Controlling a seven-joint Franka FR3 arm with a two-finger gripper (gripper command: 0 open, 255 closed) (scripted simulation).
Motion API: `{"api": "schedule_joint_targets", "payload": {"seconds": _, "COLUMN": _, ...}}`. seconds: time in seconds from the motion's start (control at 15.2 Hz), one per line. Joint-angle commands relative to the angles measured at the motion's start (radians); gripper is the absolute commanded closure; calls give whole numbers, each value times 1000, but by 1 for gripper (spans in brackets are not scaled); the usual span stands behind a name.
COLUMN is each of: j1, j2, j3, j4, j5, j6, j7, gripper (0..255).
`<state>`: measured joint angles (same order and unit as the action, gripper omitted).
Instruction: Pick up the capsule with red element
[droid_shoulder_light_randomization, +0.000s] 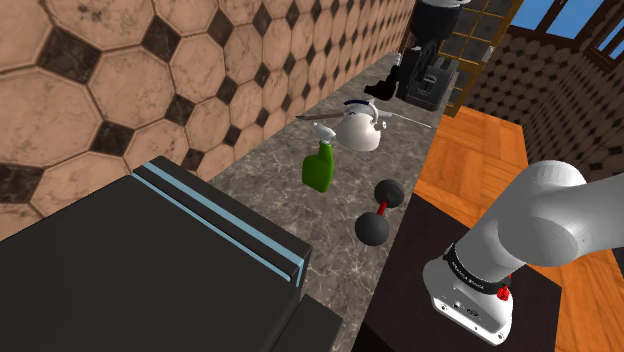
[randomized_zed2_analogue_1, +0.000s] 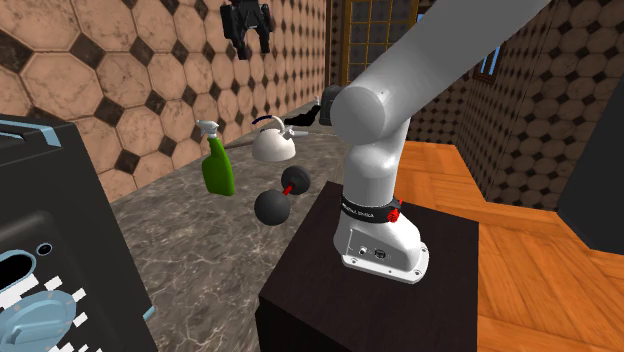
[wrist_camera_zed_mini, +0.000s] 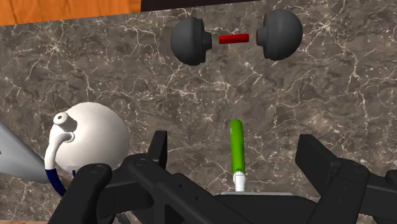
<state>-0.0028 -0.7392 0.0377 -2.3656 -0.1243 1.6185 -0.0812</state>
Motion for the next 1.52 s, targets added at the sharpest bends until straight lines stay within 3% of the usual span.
{"api": "schedule_joint_targets", "payload": {"seconds": 0.0, "j1": 0, "j2": 0, "j3": 0, "j4": 0, "j5": 0, "j6": 0, "j7": 0, "gripper": 0}}
{"api": "schedule_joint_targets", "payload": {"seconds": 0.79, "j1": -40, "j2": -26, "j3": 135, "j4": -379, "j5": 97, "j6": 273, "j7": 379, "gripper": 0}}
{"api": "schedule_joint_targets", "payload": {"seconds": 1.12, "j1": -45, "j2": 43, "j3": 207, "j4": -494, "j5": 154, "j6": 424, "j7": 543, "gripper": 0}}
{"api": "schedule_joint_targets", "payload": {"seconds": 1.45, "j1": -52, "j2": 184, "j3": 288, "j4": -572, "j5": 211, "j6": 612, "j7": 715, "gripper": 0}}
